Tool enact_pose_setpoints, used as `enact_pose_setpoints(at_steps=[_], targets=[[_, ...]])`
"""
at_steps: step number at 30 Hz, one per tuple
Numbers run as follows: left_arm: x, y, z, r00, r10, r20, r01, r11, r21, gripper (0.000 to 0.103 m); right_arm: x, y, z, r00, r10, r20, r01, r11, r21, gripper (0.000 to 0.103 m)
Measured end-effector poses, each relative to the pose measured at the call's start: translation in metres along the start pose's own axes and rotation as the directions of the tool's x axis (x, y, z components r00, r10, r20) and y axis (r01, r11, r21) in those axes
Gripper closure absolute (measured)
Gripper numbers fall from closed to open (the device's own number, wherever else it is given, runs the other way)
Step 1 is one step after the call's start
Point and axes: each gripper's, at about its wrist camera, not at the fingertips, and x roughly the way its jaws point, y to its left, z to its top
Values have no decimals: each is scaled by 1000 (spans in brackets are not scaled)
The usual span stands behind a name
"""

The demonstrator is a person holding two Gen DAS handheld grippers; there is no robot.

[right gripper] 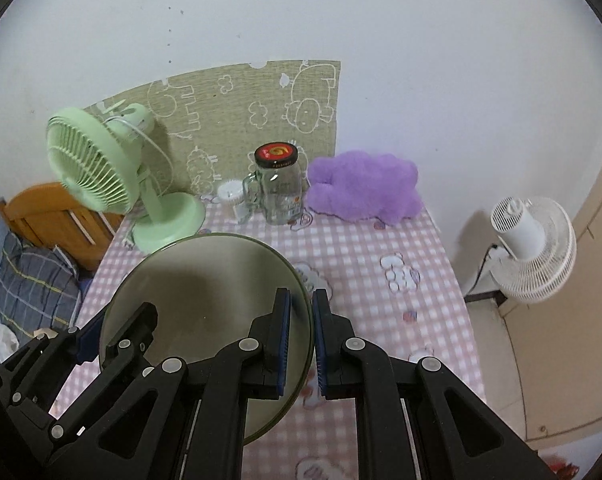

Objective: Organize plates and bowls
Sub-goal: 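Carry the held bowl toward the plate stack with both tools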

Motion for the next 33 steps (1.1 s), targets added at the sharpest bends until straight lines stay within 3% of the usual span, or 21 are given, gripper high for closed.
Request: enact_pose_setpoints(at_steps=[11,22,33], targets=[[-44,17,-39,998,-59,32,59,998,28,86,-56,18,-45,998,-52,32,50,998,34,89],[-70,4,-78,991,-133,20,131,988,84,86,-90,5,-94,993,-116,28,113,989,98,89],[-77,-19,-118,993,-119,-14,120,990,74,86,-96,-21,-135,994,-107,-13,108,988,107,89]])
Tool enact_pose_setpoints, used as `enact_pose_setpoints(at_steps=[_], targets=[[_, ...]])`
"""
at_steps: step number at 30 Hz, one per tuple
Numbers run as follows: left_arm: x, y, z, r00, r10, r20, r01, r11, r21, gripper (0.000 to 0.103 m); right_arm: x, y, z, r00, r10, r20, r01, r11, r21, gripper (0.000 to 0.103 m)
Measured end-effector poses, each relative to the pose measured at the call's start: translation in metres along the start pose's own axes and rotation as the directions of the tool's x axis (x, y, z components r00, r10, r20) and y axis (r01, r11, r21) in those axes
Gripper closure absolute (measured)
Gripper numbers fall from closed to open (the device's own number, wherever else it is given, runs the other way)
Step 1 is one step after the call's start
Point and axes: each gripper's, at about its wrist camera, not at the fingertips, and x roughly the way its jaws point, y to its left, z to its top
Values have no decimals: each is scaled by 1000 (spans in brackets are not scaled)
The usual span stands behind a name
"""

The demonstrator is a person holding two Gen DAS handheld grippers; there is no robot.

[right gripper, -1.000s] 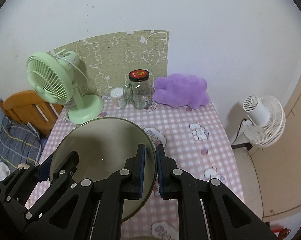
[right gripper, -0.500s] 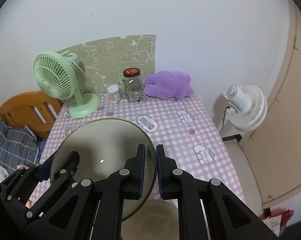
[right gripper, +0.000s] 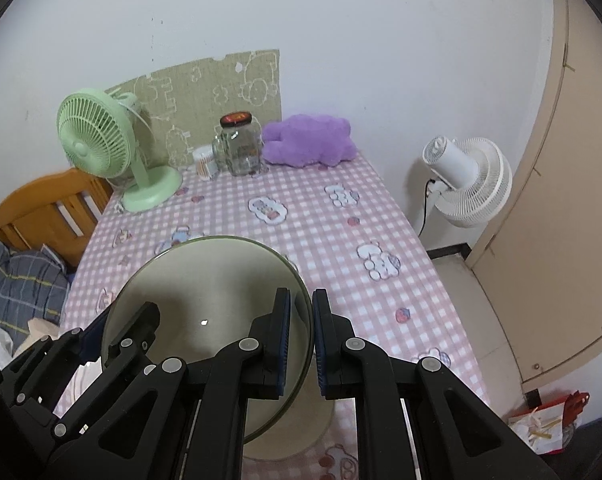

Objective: Organize plates and bowls
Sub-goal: 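Carry the held bowl toward the plate stack with both tools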

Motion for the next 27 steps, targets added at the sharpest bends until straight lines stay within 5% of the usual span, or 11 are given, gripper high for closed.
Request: enact_pose_setpoints(at_steps=[15,27], targets=[[28,-11,-38,988,34,-153,-44,997,-63,86,39,-17,-33,984,39,-175,-48,998,-47,89],[44,-3,-41,980,22,-197,-40,995,-88,86,53,-5,-32,980,13,-201,-35,994,-108,89]])
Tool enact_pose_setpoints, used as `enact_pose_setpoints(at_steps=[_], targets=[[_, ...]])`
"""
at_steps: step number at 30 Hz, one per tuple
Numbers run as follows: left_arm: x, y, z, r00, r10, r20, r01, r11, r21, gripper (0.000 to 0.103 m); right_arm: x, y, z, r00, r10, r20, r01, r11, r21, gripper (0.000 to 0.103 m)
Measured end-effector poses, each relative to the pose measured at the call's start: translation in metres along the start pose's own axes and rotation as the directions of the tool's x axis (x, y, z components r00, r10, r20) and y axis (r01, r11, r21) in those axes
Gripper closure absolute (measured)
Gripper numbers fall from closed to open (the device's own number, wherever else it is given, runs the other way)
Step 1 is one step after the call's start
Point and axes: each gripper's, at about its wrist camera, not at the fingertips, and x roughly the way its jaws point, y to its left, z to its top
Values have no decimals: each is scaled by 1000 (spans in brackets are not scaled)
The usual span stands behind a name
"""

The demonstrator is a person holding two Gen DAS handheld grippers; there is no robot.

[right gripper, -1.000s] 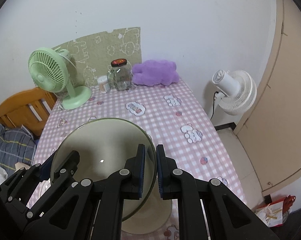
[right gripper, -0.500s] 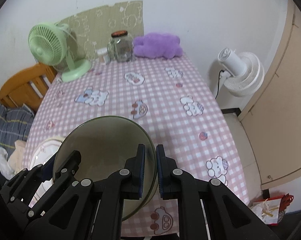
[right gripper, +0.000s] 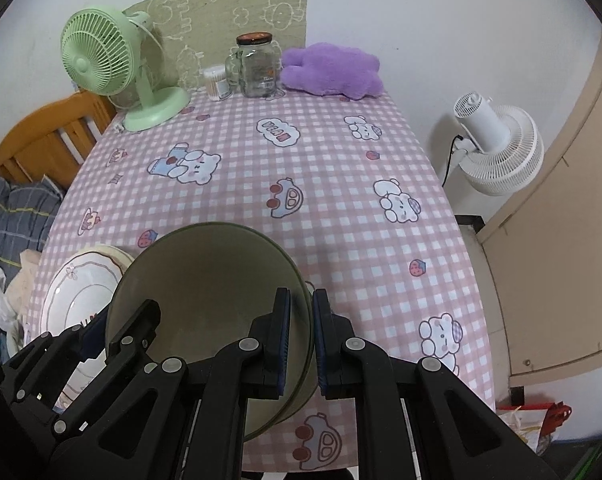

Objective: Organize plates and bowls
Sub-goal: 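Carry the held bowl toward the plate stack with both tools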

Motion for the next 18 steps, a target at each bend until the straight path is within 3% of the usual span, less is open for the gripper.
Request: enact_pose_setpoints(at_steps=[18], targets=[[32,-4,-6,996,-41,-83,45,998,50,86,28,-5,-11,995,-48,-86,53,997,55,89]])
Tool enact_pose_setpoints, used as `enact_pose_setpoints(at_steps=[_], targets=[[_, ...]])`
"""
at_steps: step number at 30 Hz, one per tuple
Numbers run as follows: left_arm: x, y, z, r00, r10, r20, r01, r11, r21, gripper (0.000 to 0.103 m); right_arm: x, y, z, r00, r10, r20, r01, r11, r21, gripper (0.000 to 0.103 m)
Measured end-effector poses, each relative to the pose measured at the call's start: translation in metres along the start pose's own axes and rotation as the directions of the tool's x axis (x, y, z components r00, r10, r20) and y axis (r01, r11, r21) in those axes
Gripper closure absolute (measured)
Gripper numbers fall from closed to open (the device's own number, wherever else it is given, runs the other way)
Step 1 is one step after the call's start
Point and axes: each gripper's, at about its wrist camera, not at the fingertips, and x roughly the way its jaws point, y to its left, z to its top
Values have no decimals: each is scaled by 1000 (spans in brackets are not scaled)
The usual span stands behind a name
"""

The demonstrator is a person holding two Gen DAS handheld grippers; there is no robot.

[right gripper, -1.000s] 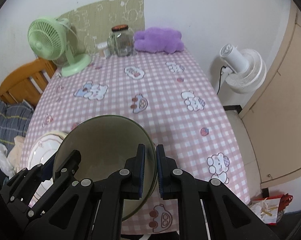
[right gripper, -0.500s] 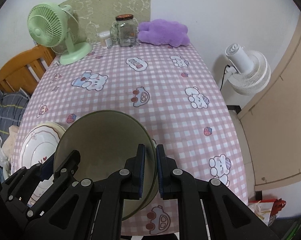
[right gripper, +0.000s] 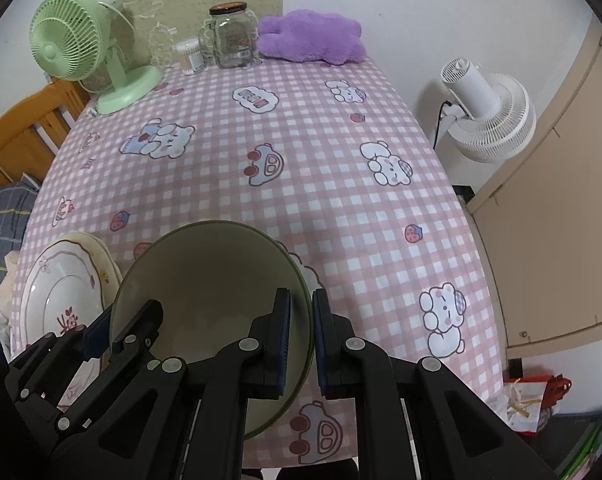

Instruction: Organize plates and bowls

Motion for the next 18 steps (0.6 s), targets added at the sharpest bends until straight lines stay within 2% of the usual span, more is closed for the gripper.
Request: enact_pose_setpoints(at_steps=[2,8,11,13,14,15,16,17,18], targets=[[1,0,0,1000,-6,-2,6,1000,9,86,-1,1,0,1000,-6,5,6,1000,5,89],[1,3,1,998,-58,-12,58,998,31,72,-1,2,-2,1000,-6,12,6,1000,20,85],[1,10,2,996,-87,-19,87,996,34,62,-1,0,-3,1000,21,16,-22,999,39,81],[2,17,3,993,-117,-27,118,993,29,48,-3,-2,-3,999,29,18,-30,998,53,78],[3,20,3,991,-135,-27,135,990,26,43,-4,-2,-4,999,38,22,-40,997,60,68],[3,23,3,988,-155,-23,155,988,25,33,-6,-3,-4,998,46,31,-49,996,73,60],[4,24,3,984,-178,-22,179,983,32,27,-9,-3,-5,998,37,43,-41,996,85,42],[5,24,3,982,-189,-21,190,981,39,27,-13,-2,-6,998,18,61,-24,995,96,31],[7,24,3,980,-196,-21,197,980,43,27,-18,-3,-7,997,-3,82,-6,995,104,30]])
